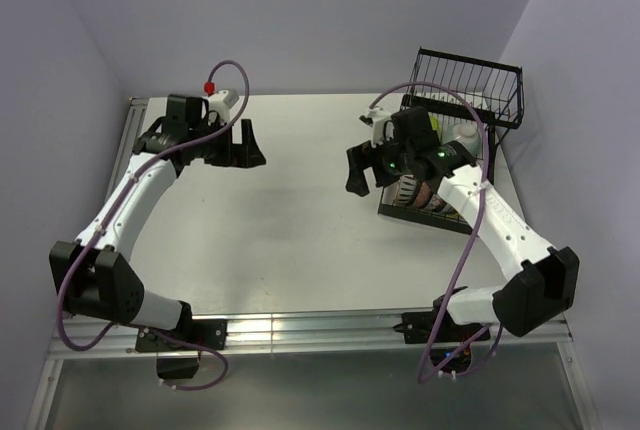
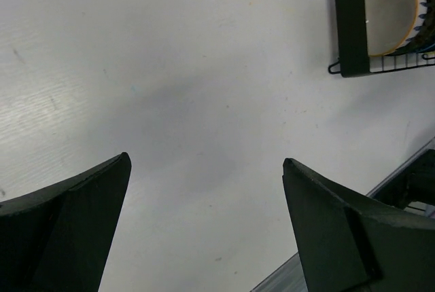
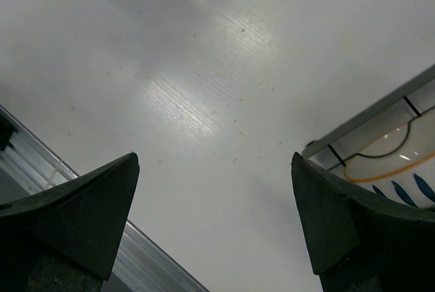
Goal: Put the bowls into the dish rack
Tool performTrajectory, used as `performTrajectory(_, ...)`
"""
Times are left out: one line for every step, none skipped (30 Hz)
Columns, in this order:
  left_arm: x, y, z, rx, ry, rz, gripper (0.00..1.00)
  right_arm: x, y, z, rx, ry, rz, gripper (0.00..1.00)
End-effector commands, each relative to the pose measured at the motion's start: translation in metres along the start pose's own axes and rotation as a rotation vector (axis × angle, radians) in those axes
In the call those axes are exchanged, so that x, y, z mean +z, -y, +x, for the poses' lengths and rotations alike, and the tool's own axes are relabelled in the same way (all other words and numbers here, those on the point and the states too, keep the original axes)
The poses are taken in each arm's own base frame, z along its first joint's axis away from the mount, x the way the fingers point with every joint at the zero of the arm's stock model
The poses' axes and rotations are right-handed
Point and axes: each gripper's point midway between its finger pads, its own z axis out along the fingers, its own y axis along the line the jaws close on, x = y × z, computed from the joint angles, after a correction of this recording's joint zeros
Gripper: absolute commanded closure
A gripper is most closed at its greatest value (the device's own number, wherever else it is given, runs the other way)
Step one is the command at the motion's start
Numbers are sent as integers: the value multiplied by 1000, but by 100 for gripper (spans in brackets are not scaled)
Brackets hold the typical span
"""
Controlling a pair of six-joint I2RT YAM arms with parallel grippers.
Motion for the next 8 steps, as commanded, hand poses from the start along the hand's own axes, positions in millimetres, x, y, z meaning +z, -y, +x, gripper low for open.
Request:
performTrajectory(-16,-13,8,60,14,-90,0,2,-14,-39,-51,109,2,0)
performTrajectory(-17,-18,15,65,9,-112,1,3,-18,-39,-30,109,-4,0)
performTrajectory(-18,-20,17,72,8,-120,0,4,-21,-39,-34,105,-10,0)
performTrajectory(-19,-20,19,75,10,-126,0,4,-23,-38,-40,105,-14,0)
performTrajectory(-23,-20,21,82,21,-129,1,4,-28,-35,-50,102,-22,0)
performTrajectory(-24,-19,19,90,38,-127,0,4,-29,-35,-55,104,-21,0)
performTrajectory(-26,-18,18,96,50,-127,1,3,-30,-33,-61,105,-23,0)
performTrajectory(-27,-17,17,100,59,-124,0,3,-33,-33,-67,105,-27,0)
